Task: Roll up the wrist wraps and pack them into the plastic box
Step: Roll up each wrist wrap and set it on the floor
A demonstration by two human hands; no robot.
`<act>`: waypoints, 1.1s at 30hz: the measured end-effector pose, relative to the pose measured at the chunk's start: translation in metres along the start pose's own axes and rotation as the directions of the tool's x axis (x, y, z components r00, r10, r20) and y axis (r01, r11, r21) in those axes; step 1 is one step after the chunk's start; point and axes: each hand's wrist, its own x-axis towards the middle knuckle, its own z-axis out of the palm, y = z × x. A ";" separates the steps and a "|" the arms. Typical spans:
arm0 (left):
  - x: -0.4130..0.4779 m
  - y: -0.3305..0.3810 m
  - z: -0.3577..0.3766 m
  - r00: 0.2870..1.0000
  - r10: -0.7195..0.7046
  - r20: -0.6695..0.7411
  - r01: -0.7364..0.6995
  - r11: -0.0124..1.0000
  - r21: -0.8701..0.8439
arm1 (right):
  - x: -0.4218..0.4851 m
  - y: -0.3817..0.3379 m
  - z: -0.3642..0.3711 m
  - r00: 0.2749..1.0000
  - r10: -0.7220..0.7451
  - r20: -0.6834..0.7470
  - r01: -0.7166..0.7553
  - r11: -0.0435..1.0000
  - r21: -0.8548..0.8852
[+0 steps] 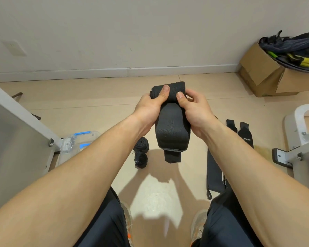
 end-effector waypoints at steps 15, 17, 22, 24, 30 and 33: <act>0.000 -0.005 -0.001 0.986 0.152 0.070 -0.150 0.988 -0.033 | 0.001 -0.002 0.007 1.000 0.030 0.008 -0.030 0.996 0.086; -0.001 -0.004 -0.001 0.989 0.115 0.089 -0.110 0.993 -0.052 | 0.001 0.000 0.006 1.000 0.011 -0.015 -0.010 0.996 0.090; -0.005 0.003 0.004 0.990 -0.032 0.140 0.054 0.986 -0.158 | 0.000 -0.001 0.003 1.000 -0.014 -0.008 0.015 0.995 0.099; -0.008 0.004 0.007 0.982 -0.098 0.159 0.119 0.985 -0.125 | 0.000 0.000 0.003 1.000 -0.007 -0.007 0.007 0.998 0.061; -0.002 -0.002 0.007 0.996 -0.087 -0.007 0.088 0.996 0.009 | -0.004 -0.002 0.005 0.999 -0.020 0.036 0.018 0.999 0.043; 0.001 -0.003 0.005 0.999 -0.049 -0.015 0.049 0.999 0.000 | -0.006 -0.001 0.005 0.999 -0.021 0.036 0.018 0.998 0.066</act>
